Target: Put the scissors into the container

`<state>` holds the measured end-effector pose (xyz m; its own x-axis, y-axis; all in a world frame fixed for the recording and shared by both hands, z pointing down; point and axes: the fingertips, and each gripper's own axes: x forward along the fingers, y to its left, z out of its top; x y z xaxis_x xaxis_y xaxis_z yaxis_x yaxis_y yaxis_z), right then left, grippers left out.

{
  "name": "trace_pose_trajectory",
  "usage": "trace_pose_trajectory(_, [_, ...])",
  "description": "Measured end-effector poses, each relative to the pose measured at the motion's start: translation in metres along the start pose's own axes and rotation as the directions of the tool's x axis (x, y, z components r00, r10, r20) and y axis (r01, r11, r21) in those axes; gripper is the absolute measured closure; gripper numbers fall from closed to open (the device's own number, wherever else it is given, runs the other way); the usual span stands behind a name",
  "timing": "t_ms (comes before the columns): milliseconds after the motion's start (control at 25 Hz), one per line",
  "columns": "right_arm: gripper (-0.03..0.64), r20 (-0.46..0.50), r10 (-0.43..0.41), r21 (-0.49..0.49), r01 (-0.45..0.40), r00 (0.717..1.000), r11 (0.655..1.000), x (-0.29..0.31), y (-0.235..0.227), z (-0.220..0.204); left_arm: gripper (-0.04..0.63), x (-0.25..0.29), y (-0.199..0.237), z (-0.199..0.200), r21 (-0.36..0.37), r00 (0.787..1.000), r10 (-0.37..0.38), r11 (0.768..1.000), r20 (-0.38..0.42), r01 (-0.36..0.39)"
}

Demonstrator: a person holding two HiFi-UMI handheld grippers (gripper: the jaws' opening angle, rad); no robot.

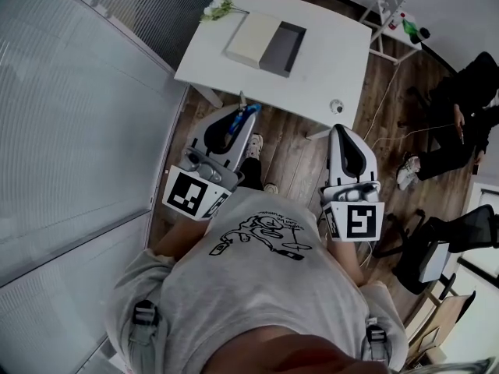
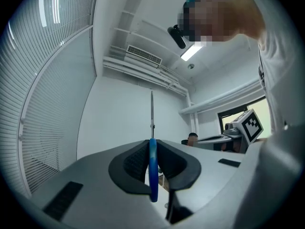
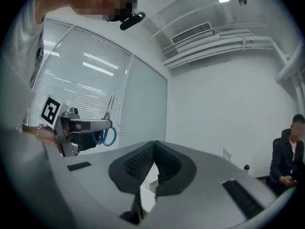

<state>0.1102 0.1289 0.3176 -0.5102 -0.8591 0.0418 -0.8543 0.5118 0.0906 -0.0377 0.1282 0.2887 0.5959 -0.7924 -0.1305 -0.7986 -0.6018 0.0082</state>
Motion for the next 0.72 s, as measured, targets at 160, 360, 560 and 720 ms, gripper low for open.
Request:
trace_pose_trajectory(160, [0.611, 0.001, -0.006, -0.003, 0.006, 1.000, 1.000, 0.023, -0.007, 0.003, 0.546, 0.016, 0.021, -0.002, -0.006, 1.000, -0.006, 1.000, -0.001, 0.006])
trace_pose_trajectory(360, [0.611, -0.007, -0.021, -0.006, 0.021, 1.000, 1.000, 0.058, -0.018, 0.003, 0.546, 0.041, 0.050, -0.005, -0.010, 1.000, -0.018, 1.000, 0.001, 0.018])
trace_pose_trajectory(560, [0.612, -0.011, -0.036, -0.010, 0.036, 0.999, 0.999, 0.093, -0.029, 0.007, 0.546, 0.063, 0.082, -0.007, -0.020, 1.000, -0.031, 0.999, 0.000, 0.031])
trace_pose_trajectory(720, [0.611, -0.018, -0.045, -0.012, 0.045, 0.999, 0.999, 0.118, -0.034, 0.008, 0.546, 0.079, 0.103, -0.009, -0.031, 0.999, -0.045, 0.998, -0.002, 0.045])
